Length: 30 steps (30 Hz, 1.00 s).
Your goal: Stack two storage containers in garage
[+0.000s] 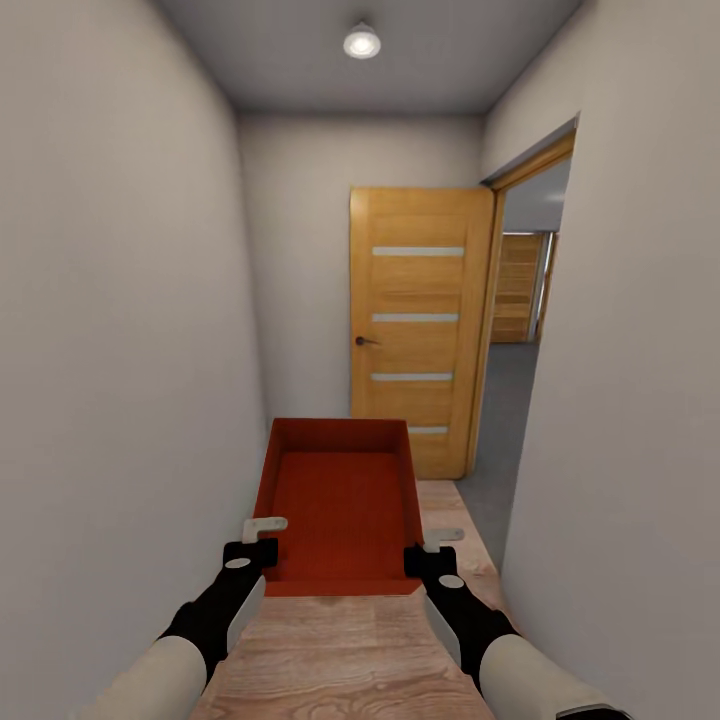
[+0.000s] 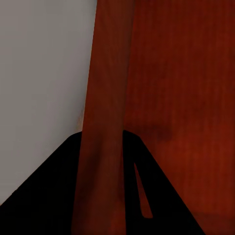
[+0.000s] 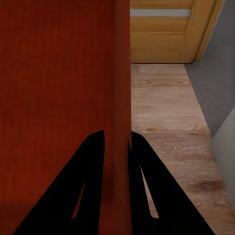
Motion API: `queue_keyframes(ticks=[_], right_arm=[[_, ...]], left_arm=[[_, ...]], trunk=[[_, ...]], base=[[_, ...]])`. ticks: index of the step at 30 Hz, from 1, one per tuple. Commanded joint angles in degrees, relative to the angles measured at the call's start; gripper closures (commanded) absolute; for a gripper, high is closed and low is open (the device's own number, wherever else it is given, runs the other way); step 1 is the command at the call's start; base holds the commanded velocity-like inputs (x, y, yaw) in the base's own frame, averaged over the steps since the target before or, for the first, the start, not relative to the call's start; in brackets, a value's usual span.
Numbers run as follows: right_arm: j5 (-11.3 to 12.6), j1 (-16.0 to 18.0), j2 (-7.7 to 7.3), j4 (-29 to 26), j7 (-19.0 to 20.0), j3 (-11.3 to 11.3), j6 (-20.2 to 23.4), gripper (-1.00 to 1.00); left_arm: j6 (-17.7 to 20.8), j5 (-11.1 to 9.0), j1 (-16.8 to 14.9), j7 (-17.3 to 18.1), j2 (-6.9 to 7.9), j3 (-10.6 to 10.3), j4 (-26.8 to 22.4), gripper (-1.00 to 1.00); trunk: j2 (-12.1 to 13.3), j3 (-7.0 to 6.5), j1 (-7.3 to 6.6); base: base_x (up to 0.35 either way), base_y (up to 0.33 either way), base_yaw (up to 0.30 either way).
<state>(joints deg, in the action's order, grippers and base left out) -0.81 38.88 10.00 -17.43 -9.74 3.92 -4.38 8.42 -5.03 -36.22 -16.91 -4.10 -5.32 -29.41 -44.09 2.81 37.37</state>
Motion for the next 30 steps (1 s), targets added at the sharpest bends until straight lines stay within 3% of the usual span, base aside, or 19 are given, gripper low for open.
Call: queue_keyframes(ticks=[1, 30], right_arm=[[-0.3, 0.1, 0.00, -0.1, -0.2, -0.1, -0.2, 1.00], [-0.3, 0.1, 0.00, -0.1, -0.2, -0.1, 0.0, 1.00]], left_arm=[[0.3, -1.2, -0.1, -0.6, 1.47, 3.3, -0.1, 1.00], [0.3, -1.2, -0.1, -0.6, 1.55, 3.3, -0.1, 1.00]], trunk=[[-0.1, 0.10, 0.05], [-0.1, 0.10, 0.05]], base=[[0.322, 0.000, 0.000], [0.322, 0.000, 0.000]])
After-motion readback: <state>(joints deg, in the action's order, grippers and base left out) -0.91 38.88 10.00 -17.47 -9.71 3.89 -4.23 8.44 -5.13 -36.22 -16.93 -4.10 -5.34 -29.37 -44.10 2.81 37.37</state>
